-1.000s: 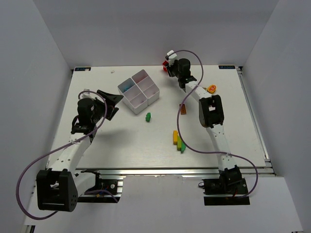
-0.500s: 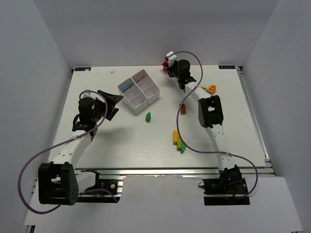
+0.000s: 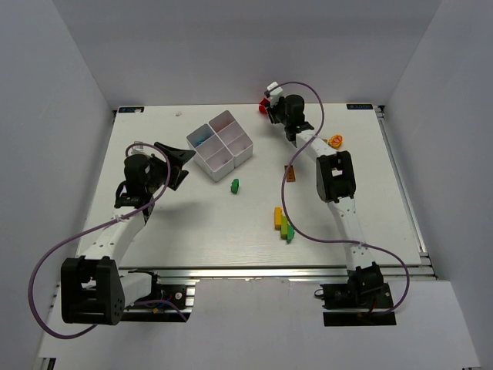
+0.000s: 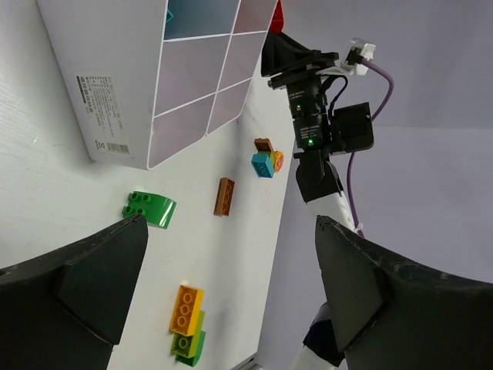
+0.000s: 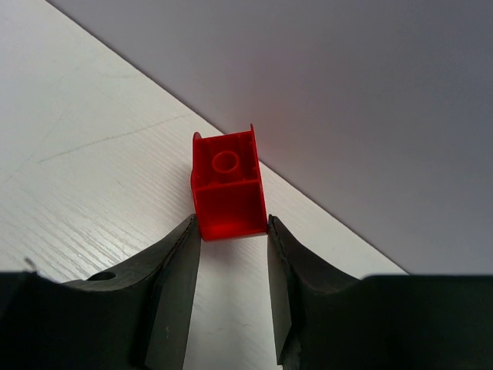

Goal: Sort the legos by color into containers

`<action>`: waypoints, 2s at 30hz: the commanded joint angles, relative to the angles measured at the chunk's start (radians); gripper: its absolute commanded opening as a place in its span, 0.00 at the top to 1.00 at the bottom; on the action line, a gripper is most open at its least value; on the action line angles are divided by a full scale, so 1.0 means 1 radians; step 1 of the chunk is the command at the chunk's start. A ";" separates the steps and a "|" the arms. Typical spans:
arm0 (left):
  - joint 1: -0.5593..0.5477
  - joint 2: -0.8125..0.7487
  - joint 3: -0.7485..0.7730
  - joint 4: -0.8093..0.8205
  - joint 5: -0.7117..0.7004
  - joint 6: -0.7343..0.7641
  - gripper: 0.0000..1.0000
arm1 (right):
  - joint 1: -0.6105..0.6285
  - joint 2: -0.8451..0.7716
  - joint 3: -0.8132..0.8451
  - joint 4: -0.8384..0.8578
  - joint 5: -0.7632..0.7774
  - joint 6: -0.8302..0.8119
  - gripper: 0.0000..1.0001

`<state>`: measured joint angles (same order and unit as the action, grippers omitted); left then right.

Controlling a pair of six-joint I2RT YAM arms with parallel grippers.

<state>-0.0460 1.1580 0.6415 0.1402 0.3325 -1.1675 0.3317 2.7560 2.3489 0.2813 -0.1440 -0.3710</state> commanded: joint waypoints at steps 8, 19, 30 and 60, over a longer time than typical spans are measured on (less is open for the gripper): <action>0.014 -0.018 -0.003 0.022 0.016 -0.004 0.02 | -0.006 -0.038 -0.040 -0.022 -0.032 -0.008 1.00; 0.018 -0.023 -0.003 0.029 0.017 -0.006 0.02 | -0.010 -0.088 -0.120 -0.034 -0.043 0.004 1.00; 0.023 -0.037 -0.017 0.032 0.022 -0.009 0.02 | -0.025 -0.242 -0.297 0.124 -0.115 0.069 1.00; 0.029 0.031 -0.011 0.061 0.036 -0.023 0.02 | -0.034 0.042 0.039 0.177 0.093 -0.083 1.00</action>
<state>-0.0250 1.2091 0.6289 0.1761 0.3561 -1.1931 0.3031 2.8040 2.3428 0.4076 -0.0860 -0.4244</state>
